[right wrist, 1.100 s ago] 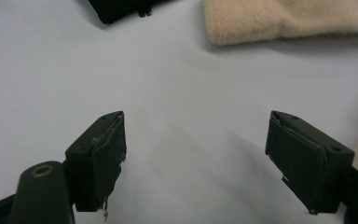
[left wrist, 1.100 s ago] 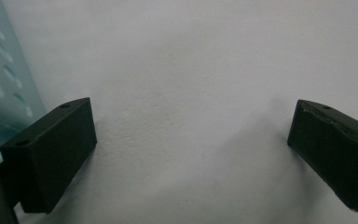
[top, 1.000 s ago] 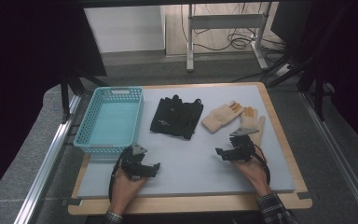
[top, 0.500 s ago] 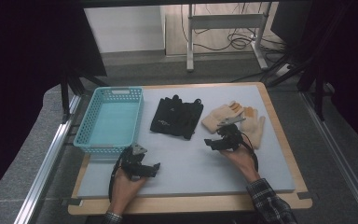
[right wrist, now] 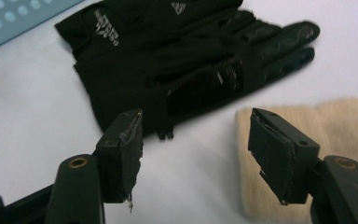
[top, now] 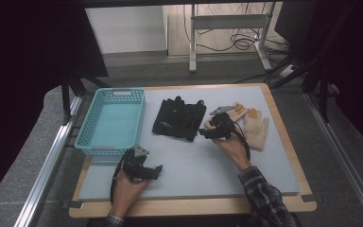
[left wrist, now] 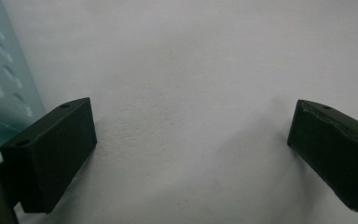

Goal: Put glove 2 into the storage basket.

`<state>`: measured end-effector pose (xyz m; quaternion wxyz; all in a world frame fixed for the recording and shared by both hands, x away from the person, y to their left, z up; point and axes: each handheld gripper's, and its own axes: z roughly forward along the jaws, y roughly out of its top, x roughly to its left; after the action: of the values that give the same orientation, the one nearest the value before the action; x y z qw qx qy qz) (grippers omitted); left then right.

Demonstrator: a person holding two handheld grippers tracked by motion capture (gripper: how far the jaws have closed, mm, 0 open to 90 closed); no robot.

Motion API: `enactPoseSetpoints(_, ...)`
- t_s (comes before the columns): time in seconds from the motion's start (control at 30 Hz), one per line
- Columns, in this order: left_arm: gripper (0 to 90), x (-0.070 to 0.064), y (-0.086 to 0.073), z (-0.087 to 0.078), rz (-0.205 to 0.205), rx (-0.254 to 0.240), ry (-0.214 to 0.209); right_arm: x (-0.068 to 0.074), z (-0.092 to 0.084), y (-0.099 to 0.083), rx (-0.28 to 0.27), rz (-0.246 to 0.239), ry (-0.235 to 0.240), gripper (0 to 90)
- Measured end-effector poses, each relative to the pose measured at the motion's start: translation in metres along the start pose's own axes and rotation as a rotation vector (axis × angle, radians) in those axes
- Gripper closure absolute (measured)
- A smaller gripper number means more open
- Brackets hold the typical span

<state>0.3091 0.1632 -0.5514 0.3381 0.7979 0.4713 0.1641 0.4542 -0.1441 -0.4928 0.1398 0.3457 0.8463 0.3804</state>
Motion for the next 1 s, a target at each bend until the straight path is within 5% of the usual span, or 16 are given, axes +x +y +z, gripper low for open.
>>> enactPoseSetpoints(0.53,1.5,0.0,0.0,0.0,0.0,-0.001,-0.001,-0.01,0.043,0.033,0.029,0.006,-0.036,42.2)
enactPoseSetpoints(0.87,1.5,0.0,0.0,0.0,-0.001,-0.002,-0.002,-0.004,0.081,0.041,0.09,0.005,-0.12,32.8)
enactPoseSetpoints(1.0,1.5,0.0,0.0,0.0,-0.001,-0.003,-0.002,-0.005,0.088,0.039,0.094,0.03,-0.08,44.8)
